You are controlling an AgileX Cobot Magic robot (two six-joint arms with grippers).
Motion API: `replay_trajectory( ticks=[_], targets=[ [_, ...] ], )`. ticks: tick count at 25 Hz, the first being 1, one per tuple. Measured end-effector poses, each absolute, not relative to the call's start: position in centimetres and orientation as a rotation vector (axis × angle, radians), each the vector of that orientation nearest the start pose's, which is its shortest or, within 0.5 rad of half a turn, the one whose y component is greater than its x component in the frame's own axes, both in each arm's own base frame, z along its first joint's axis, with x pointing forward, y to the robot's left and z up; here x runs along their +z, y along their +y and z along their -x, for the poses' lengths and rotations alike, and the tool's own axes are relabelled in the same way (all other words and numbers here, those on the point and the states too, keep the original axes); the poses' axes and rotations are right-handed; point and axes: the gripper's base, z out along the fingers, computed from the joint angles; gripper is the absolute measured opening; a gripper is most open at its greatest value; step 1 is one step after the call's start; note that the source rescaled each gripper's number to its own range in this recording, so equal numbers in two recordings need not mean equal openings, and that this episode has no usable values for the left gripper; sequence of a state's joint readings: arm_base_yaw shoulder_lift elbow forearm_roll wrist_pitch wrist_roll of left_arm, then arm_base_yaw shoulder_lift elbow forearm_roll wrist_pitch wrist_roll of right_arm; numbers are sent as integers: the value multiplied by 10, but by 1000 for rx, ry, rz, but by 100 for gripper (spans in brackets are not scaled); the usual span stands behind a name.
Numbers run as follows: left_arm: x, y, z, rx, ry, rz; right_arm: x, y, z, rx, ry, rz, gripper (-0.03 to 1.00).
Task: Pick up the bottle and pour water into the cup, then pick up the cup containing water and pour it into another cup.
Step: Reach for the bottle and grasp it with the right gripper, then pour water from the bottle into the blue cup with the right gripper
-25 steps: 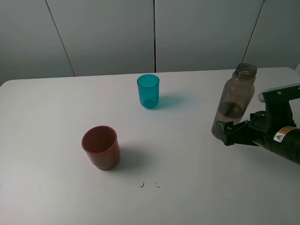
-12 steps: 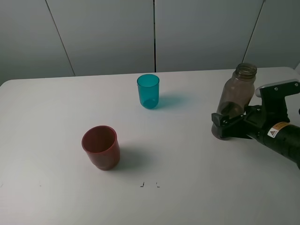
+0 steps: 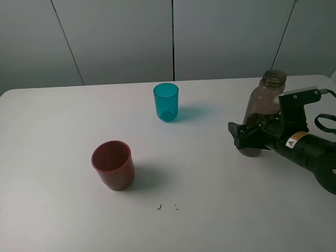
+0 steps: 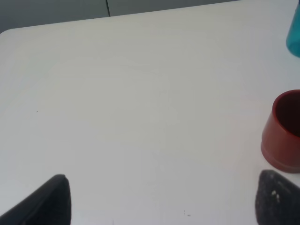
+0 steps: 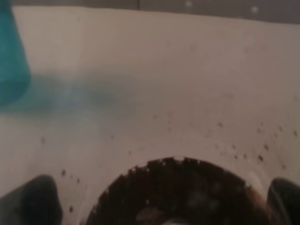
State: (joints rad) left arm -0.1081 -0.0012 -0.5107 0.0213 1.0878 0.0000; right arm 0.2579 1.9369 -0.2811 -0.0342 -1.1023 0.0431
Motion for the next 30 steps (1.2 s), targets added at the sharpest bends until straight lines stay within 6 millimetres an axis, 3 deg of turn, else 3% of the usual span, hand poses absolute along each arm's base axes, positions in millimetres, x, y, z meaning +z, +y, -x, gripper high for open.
replay_trajectory(
  ticks=[12, 13, 14, 15, 17, 30],
  targets=[
    [278, 3, 7, -41, 2057, -110, 84, 65, -234, 217, 1986, 246, 97],
    [278, 3, 7, -41, 2057, -110, 84, 65, -234, 218, 1984, 244, 91],
    [278, 3, 7, -41, 2057, -110, 84, 65, -234, 218, 1984, 244, 77],
    [278, 3, 7, -41, 2057, -110, 84, 65, -234, 218, 1984, 244, 55],
    [278, 3, 7, -41, 2057, -110, 84, 64, -234, 217, 1984, 242, 0],
    [278, 3, 7, -41, 2057, -110, 84, 65, -234, 216, 1985, 246, 1]
  ],
)
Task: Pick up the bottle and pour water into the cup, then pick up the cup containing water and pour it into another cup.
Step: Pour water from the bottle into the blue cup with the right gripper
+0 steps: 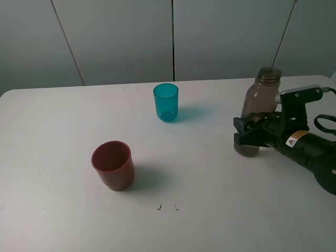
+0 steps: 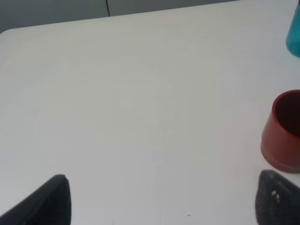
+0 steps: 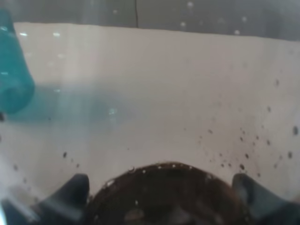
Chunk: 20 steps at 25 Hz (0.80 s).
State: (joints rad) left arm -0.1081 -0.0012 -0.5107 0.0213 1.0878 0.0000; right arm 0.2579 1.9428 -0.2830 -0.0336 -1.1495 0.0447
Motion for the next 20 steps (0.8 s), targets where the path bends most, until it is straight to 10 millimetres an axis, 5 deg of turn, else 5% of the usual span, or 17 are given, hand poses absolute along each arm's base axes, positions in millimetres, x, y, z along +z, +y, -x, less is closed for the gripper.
replay_trajectory(
  ticks=[7, 13, 20],
  targets=[
    [278, 3, 7, -41, 2057, -110, 89, 65, -234, 215, 1994, 246, 1],
    [278, 3, 7, -41, 2057, -110, 116, 65, -237, 223, 1902, 234, 1],
    [278, 3, 7, -41, 2057, -110, 142, 73, -263, 218, 1915, 260, 1]
  ],
)
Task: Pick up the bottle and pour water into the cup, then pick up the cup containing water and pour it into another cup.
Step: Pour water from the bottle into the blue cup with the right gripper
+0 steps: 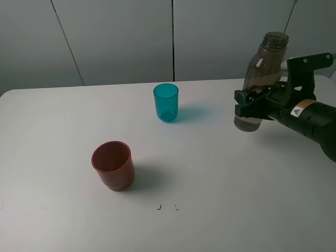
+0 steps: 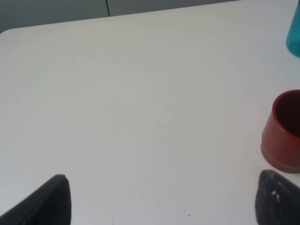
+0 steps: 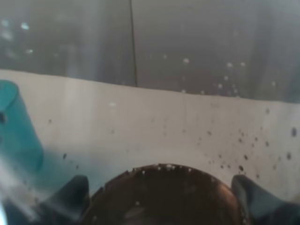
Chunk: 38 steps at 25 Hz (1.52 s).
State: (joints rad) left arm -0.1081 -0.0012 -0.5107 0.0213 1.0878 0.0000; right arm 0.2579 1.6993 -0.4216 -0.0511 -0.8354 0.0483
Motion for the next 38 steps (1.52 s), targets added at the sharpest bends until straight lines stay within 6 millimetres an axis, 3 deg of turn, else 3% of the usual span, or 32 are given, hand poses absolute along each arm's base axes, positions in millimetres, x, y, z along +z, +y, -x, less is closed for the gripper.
replay_trajectory(
  ticks=[4, 10, 21, 38],
  targets=[
    [278, 3, 7, -41, 2057, -110, 155, 83, -289, 209, 1950, 351, 1],
    [278, 3, 7, -41, 2057, -110, 184, 96, -324, 204, 1836, 421, 1],
    [278, 3, 7, -41, 2057, -110, 167, 115, -386, 166, 1861, 553, 1],
    [278, 3, 7, -37, 2056, -117, 160, 145, -437, -1, 1699, 989, 1]
  ],
)
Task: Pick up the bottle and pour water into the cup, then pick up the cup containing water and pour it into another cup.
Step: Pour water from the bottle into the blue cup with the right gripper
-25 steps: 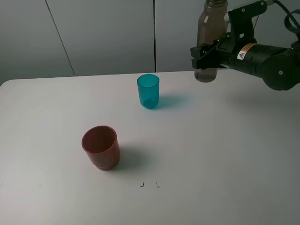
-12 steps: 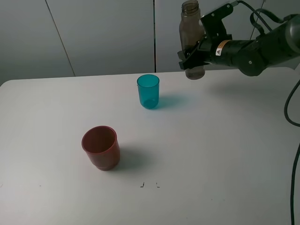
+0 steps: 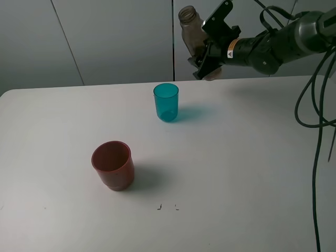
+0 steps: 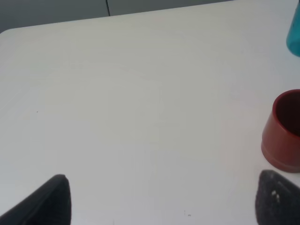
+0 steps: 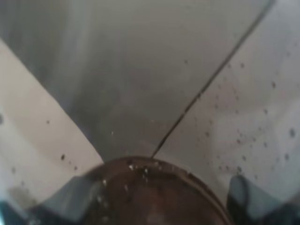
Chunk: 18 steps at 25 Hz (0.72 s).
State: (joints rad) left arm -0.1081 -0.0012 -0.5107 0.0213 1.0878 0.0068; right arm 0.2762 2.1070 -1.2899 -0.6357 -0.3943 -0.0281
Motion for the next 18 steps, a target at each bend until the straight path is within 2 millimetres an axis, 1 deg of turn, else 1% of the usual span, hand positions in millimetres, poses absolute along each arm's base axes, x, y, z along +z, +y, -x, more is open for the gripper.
replay_trajectory(
  ticks=[7, 12, 18],
  targets=[
    [278, 3, 7, -37, 2056, -117, 152, 149, -446, -98, 1665, 1158, 1],
    [278, 3, 7, -37, 2056, -117, 144, 150, -446, -129, 1633, 1243, 1],
    [278, 3, 7, -37, 2056, -117, 144, 151, -445, -189, 1549, 1372, 1]
  ],
)
